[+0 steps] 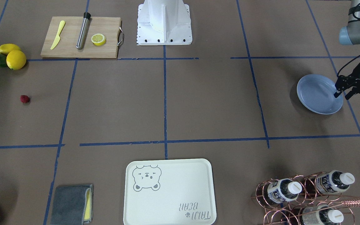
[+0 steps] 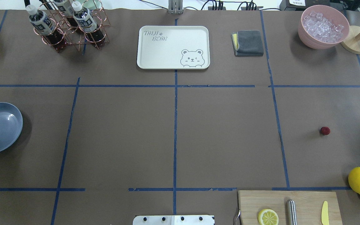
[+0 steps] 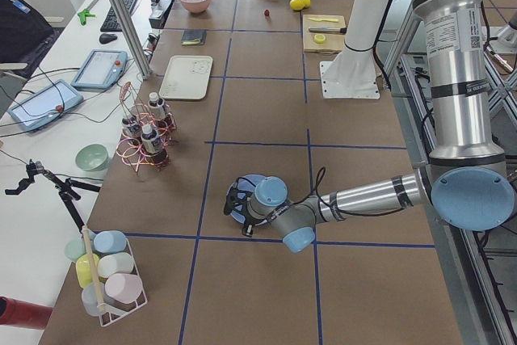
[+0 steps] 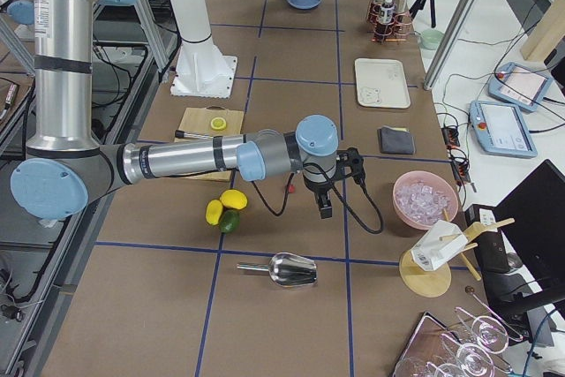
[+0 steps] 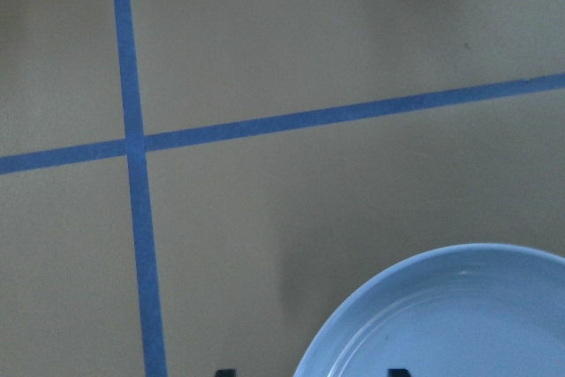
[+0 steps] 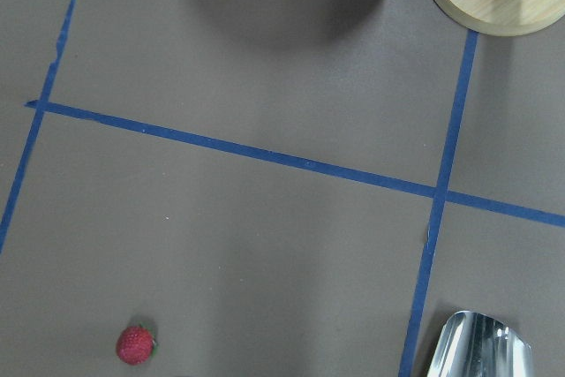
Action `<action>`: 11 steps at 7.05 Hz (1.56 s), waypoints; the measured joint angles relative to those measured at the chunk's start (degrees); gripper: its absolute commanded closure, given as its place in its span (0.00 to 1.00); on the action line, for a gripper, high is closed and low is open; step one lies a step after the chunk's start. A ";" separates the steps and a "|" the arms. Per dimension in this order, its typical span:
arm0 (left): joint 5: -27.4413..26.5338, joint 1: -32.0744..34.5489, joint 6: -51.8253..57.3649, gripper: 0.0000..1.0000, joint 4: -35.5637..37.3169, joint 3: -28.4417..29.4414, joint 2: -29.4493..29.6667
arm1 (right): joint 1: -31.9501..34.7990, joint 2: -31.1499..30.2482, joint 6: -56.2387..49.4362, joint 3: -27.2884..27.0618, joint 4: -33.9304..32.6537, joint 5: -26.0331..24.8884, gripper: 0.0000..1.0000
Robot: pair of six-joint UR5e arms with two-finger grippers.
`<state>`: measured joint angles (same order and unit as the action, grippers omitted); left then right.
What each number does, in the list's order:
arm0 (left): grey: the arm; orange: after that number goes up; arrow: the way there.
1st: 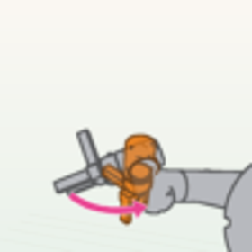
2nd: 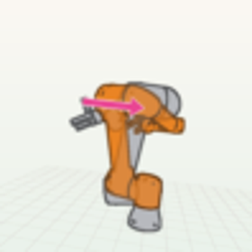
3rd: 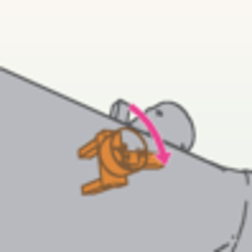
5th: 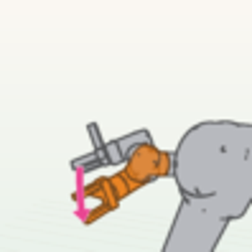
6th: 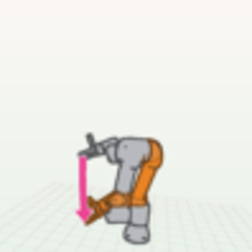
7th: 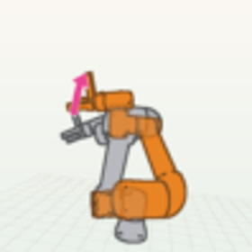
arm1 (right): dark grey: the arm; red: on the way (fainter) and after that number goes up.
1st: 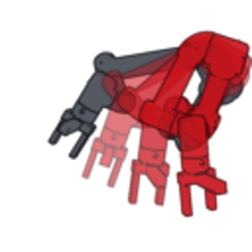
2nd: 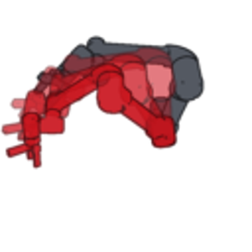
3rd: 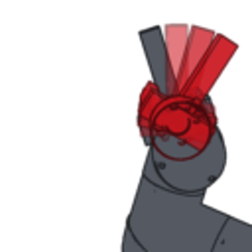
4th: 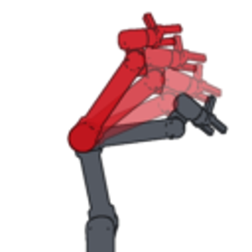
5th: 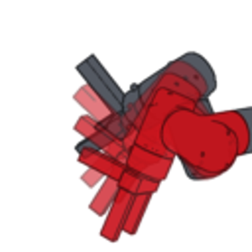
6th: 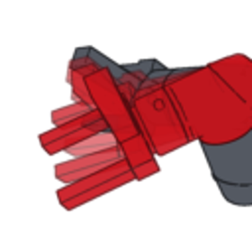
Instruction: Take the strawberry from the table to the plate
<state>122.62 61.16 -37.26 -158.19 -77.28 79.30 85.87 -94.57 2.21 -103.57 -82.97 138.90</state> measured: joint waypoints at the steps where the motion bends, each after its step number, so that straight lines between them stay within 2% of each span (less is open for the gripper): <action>1: 0.09 -0.86 0.00 0.97 -0.08 -0.02 0.01 | 0.00 0.01 -0.01 0.01 0.00 -0.04 0.00; 2: 0.18 -1.32 0.00 1.00 -0.19 -0.05 -0.03 | 0.00 0.05 0.01 0.02 0.00 -0.08 0.00; 5: 0.56 -1.56 0.10 1.00 -0.28 -1.46 -0.07 | 0.00 0.07 0.04 -0.01 0.20 -0.12 0.00; 6: 2.25 -1.56 0.08 1.00 0.19 -3.01 0.10 | 0.00 0.00 0.06 0.09 0.54 -0.12 0.00; 8: 9.35 -1.15 -0.51 1.00 2.39 -7.53 0.59 | 0.00 -0.07 0.07 0.19 0.78 -0.12 0.00; 9: 11.21 -0.96 -2.88 1.00 5.80 -11.61 1.50 | 0.00 -0.08 0.10 0.23 0.82 -0.12 0.00; 11: 11.42 -2.41 -17.02 1.00 12.27 -18.34 8.09 | 0.00 -0.09 0.21 0.34 0.80 -0.06 0.00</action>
<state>134.04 58.76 -54.28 -145.92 -95.62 87.39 85.87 -94.66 2.42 -103.23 -82.17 138.84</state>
